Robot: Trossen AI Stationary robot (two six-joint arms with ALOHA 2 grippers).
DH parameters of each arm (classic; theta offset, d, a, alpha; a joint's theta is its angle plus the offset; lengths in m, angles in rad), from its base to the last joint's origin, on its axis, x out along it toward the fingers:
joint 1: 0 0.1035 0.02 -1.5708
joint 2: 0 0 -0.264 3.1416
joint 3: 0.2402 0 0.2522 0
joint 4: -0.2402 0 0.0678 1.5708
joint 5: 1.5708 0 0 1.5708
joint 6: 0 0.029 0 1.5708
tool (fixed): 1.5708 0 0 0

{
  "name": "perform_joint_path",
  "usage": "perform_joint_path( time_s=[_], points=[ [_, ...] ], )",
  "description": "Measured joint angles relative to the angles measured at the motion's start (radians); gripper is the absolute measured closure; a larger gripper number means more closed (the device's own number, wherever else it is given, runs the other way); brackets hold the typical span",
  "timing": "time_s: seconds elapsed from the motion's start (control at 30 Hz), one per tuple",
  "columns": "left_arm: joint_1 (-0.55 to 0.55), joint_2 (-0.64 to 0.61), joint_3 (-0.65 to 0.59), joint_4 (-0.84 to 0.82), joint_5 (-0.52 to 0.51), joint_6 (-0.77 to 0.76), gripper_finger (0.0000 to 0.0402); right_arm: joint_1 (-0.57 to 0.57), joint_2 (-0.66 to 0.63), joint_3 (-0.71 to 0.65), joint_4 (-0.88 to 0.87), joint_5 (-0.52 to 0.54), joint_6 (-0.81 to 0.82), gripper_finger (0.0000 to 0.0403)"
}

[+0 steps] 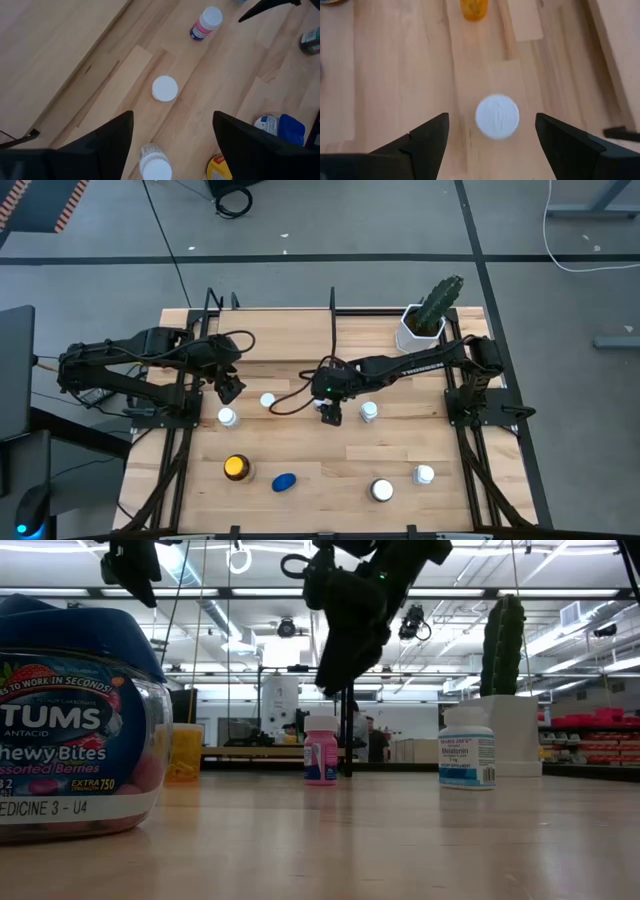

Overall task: Pick and place medicine bottles onto shelf by color
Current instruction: Put the pink pill bottle on the shelf

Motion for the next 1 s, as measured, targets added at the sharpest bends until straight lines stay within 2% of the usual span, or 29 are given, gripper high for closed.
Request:
perform_joint_path(
  time_s=[0.37, 1.0],
  points=[
    [0.000, 0.001, -0.001, -0.002, 0.000, -0.046, 0.0123, -0.005, 0.075, 0.000, 0.031, 0.008, 0.002, 0.0099],
    [0.000, 0.000, -0.001, -0.007, 0.000, -0.047, 0.0123, -0.005, 0.075, 0.000, 0.040, 0.017, 0.068, 0.0099]
  ],
)
